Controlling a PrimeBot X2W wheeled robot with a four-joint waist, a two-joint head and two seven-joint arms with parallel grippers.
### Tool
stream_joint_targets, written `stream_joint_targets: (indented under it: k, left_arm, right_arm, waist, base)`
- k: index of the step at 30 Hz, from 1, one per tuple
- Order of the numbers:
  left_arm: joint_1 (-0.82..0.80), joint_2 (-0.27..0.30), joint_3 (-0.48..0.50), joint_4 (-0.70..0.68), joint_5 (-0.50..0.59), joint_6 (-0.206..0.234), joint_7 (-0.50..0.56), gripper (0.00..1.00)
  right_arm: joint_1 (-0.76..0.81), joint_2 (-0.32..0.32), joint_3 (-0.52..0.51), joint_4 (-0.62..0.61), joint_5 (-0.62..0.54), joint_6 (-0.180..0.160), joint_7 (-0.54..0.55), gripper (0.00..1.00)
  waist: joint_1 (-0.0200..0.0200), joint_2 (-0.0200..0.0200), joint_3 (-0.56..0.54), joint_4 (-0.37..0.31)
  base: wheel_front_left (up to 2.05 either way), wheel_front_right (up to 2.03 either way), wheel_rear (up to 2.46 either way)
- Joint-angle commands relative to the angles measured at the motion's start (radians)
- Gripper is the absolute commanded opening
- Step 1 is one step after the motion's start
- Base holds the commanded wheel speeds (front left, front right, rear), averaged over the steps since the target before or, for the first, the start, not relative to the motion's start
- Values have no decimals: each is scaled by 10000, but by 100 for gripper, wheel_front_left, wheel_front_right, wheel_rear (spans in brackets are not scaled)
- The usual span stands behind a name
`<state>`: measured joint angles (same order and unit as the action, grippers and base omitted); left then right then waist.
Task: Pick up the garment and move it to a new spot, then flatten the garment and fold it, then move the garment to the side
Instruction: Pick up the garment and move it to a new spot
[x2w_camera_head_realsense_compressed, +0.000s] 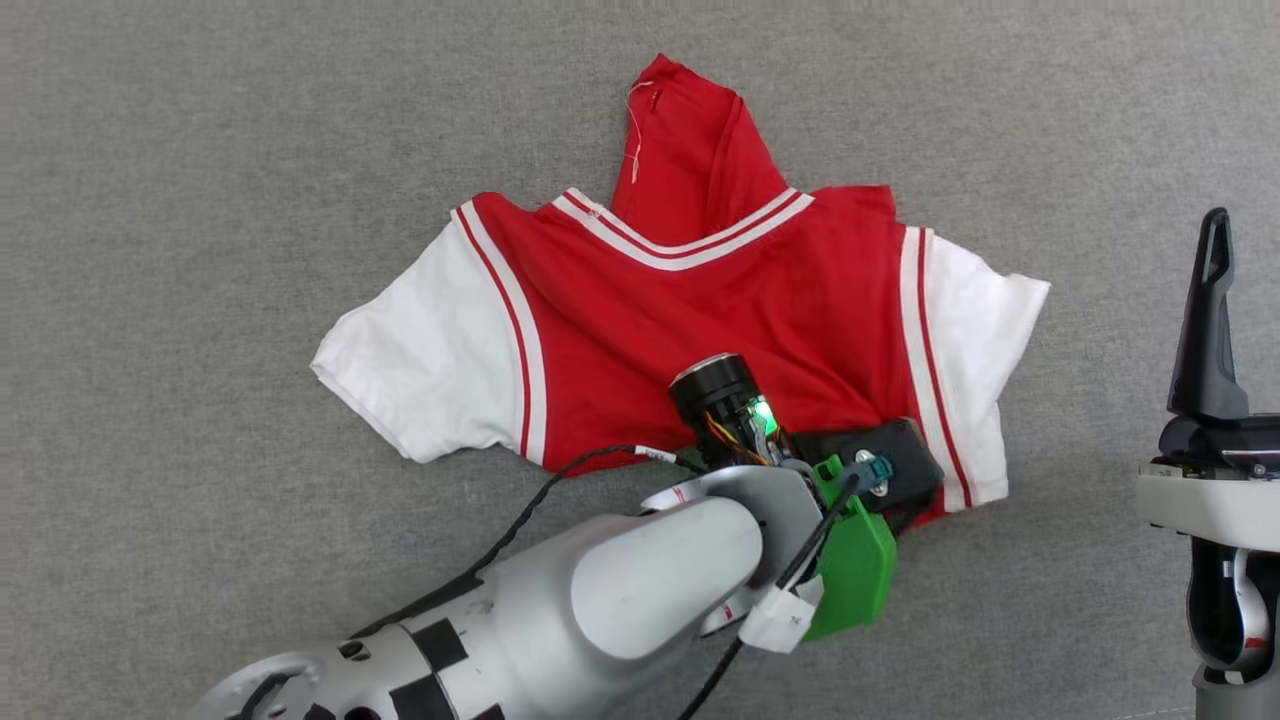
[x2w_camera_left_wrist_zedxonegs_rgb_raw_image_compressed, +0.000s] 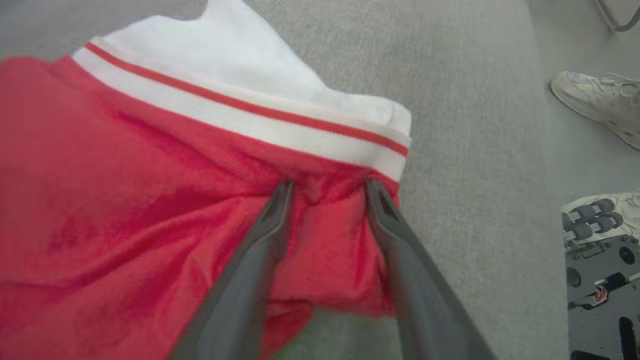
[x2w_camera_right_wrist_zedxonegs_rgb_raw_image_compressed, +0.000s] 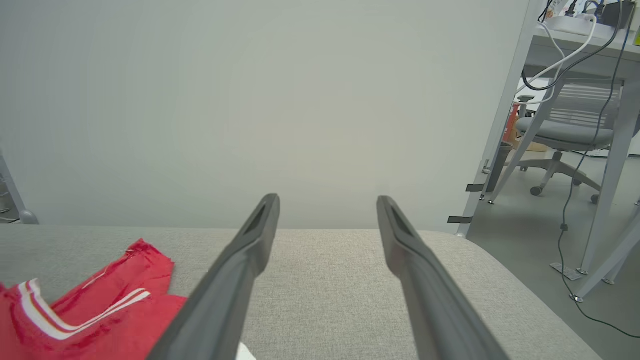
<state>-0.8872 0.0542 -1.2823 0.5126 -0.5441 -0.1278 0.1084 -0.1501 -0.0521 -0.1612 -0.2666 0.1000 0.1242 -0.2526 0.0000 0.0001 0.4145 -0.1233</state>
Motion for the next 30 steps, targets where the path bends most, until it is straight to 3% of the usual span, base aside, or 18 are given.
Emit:
stream_joint_targets:
  k: [1, 5, 10, 16, 23, 27, 30]
  left_arm:
    - [-189, -36, 22, 14, -163, -29, -444, 100]
    - [-414, -37, 315, 57, -391, 126, -2042, 100]
    - [-107, 108, 1168, 109, -431, 1188, -3396, 100]
    - [872, 1076, 2745, -592, -154, 2574, -3693, 100]
    - [2857, 2207, 5200, -2200, 589, 3746, -3699, 100]
    - [4124, 2573, 6664, -3095, 1145, 4224, -3700, 100]
    - [5078, 2639, 7659, -3666, 1454, 4309, -3701, 100]
  right_arm:
    - [74, 17, -37, 69, -39, 65, -92, 100]
    - [425, 17, 9, 250, -54, 65, -92, 100]
    - [853, 18, 128, 408, 5, 65, -92, 100]
    - [1252, 18, 217, 562, 24, 65, -92, 100]
    - [1666, 18, 239, 676, 20, 65, -92, 100]
    - [1823, 18, 293, 771, 19, 65, -92, 100]
    - [1876, 18, 362, 824, 33, 65, -92, 100]
  waist:
    - [0, -1, -464, 320]
    - [0, -1, -1139, 649]
    - [0, -1, -1893, 1074]
    - [0, -1, -2474, 1536]
    - [0, -1, -2994, 1939]
    - [0, -1, -3150, 2065]
    - [0, -1, -3249, 2108]
  base:
    - [0, 0, 0]
    - [0, 0, 0]
    - [0, 0, 0]
    - [0, 0, 0]
    - [0, 0, 0]
    - [0, 0, 0]
    - [0, 0, 0]
